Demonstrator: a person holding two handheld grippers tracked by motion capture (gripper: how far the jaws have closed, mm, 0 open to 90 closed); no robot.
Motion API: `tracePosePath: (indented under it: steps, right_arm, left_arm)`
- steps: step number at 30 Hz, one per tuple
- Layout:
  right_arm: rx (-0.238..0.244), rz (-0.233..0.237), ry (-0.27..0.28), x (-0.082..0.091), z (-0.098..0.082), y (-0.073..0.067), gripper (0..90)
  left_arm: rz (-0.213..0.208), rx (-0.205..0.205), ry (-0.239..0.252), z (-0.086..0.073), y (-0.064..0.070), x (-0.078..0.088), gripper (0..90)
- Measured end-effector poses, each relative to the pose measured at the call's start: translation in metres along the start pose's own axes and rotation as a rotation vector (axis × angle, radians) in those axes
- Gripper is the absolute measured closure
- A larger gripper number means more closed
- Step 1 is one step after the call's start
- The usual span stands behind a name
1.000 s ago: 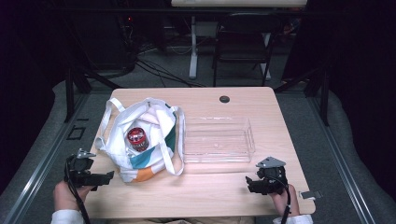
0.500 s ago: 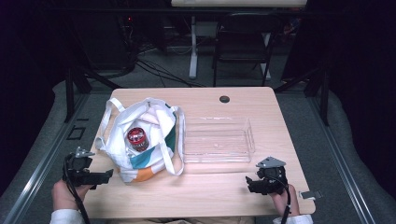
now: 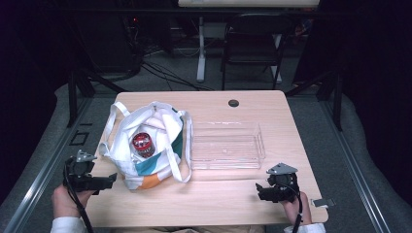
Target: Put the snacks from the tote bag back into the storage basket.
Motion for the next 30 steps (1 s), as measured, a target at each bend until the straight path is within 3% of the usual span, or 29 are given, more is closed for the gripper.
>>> tracePosePath:
  steps: [17, 23, 30]
  right_arm:
    - [-0.006, 0.001, 0.002, -0.001, 0.000, 0.001, 13.8]
    - [0.003, 0.001, -0.011, -0.001, -0.001, 0.000, 13.8]
    - [-0.009, 0.006, -0.002, 0.000, 0.000, -0.001, 13.8]
  left_arm:
    - [-0.012, 0.017, 0.010, 0.016, 0.000, 0.004, 0.6]
    - [-0.020, 0.030, 0.035, 0.035, -0.002, 0.007, 0.2]
    - [-0.033, 0.009, 0.074, 0.062, 0.003, 0.008, 0.2]
Point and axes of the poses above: each handheld gripper's, and its own axes: x roughly backward along the jaws, z roughly out of its top, y roughly to its right, the point moved 9 cm from there along -x, roughly forward along the jaws, and after that the axes turned 10 degrees about -x, right-handed, at the moved point
